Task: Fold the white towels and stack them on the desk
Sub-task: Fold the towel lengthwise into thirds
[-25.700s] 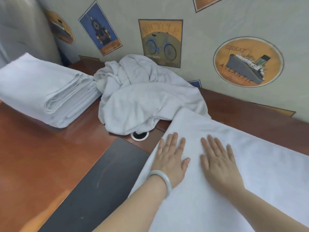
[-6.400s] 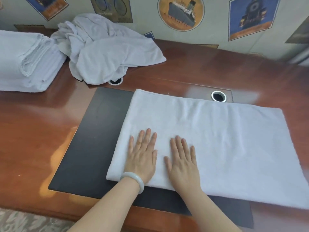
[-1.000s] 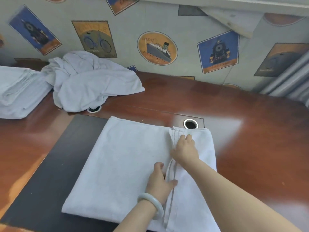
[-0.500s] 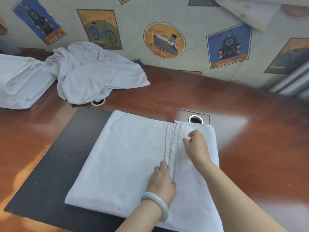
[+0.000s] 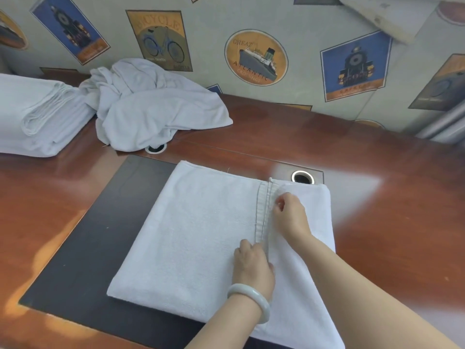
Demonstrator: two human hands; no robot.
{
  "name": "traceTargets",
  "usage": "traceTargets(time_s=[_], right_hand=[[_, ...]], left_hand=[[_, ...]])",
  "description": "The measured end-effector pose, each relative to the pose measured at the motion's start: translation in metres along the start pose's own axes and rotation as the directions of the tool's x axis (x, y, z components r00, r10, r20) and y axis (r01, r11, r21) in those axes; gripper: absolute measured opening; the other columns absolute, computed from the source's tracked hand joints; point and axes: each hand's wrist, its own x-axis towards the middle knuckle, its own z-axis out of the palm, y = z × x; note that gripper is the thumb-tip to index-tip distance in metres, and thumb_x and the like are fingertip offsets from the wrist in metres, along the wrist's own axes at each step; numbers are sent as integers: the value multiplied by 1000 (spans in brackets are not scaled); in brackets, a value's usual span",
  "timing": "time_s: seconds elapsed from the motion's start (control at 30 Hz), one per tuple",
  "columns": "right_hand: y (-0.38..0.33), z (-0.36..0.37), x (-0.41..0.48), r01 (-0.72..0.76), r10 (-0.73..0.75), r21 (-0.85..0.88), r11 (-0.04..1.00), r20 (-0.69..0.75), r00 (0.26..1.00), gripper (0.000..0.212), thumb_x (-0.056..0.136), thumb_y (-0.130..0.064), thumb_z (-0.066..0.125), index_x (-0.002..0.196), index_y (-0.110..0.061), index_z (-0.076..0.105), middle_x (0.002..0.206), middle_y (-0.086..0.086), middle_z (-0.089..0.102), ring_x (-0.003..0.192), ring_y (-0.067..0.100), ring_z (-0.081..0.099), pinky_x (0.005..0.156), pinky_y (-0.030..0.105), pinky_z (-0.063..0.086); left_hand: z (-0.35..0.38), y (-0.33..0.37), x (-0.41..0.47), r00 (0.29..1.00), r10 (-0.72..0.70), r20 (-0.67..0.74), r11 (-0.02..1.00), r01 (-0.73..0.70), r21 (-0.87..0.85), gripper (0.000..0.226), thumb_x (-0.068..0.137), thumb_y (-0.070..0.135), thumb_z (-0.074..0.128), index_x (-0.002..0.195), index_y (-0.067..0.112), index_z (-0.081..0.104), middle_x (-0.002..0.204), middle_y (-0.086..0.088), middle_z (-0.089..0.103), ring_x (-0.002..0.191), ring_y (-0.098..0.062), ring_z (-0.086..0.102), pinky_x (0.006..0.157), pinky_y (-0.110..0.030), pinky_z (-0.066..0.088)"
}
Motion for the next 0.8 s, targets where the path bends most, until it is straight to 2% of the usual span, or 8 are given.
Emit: traceTargets(time_s=[0.13, 0.2, 0.27, 0.33, 0.47, 0.6, 0.7, 0.8], right_hand=[[-15, 13, 11, -77, 93, -198, 977, 71, 993, 31, 91, -21, 61, 112, -4, 44, 109, 11, 44, 99, 32, 50, 74, 34, 35], [-18, 12, 18, -107, 125, -214, 971, 72, 990, 22, 92, -12, 55, 109, -3, 45, 108, 14, 49, 98, 35, 54, 70, 33, 34], [-17, 6, 25, -126, 138, -144, 982, 71, 988, 9, 93, -10, 50, 84, -10, 47, 85, 9, 54, 76, 27, 55, 59, 29, 33], [-14, 0, 27, -126, 128, -28, 992, 62, 990, 25, 89, -7, 48, 66, -15, 39, 64, 2, 44, 58, 21, 42, 47, 28, 25], [-14, 6, 17, -73, 72, 12, 997, 87, 994, 6, 93, -14, 51, 94, -8, 54, 88, 4, 57, 77, 25, 54, 56, 31, 39], [-28, 25, 16, -84, 103, -177, 981, 98, 990, 33, 89, -15, 60, 114, -3, 42, 108, 12, 50, 99, 34, 53, 75, 36, 39], [-29, 27, 20, -104, 118, -198, 975, 58, 991, 26, 95, -8, 45, 119, 1, 41, 119, 23, 53, 108, 40, 55, 78, 37, 38], [-26, 21, 22, -106, 116, -131, 986, 75, 990, 24, 97, -15, 45, 115, 2, 44, 113, 22, 58, 100, 38, 57, 71, 34, 38]], left_hand=[[-1, -5, -6, 997, -67, 39, 990, 72, -122, 22, 94, 25, 60, 108, 16, 45, 107, -1, 57, 97, -20, 59, 80, -28, 48], [-3, -9, -8, 997, -67, 49, 983, 74, -166, 18, 94, 23, 62, 100, 20, 45, 97, 3, 58, 86, -17, 58, 74, -26, 48], [-3, -12, -10, 998, -54, 25, 973, 58, -223, 17, 93, 19, 62, 95, 22, 45, 90, 5, 57, 79, -13, 55, 72, -25, 48], [-4, -15, -10, 998, -67, 22, 955, 71, -289, 18, 92, 17, 63, 95, 23, 46, 86, 7, 54, 78, -11, 54, 72, -24, 49], [-8, -25, -10, 986, -134, 96, 933, 158, -324, 14, 91, 21, 64, 99, 23, 52, 95, 5, 59, 88, -14, 61, 78, -27, 53], [-11, -27, -10, 979, -160, 130, 949, 189, -254, 5, 92, 20, 61, 92, 15, 60, 90, 1, 63, 79, -18, 63, 72, -31, 54], [-11, -25, -9, 977, -168, 127, 963, 191, -191, 10, 92, 18, 59, 83, 13, 59, 86, -2, 60, 72, -20, 57, 67, -31, 51], [-9, -25, -12, 986, -140, 87, 977, 152, -148, 10, 95, 21, 55, 94, 14, 62, 110, -2, 47, 94, -20, 54, 79, -27, 51]])
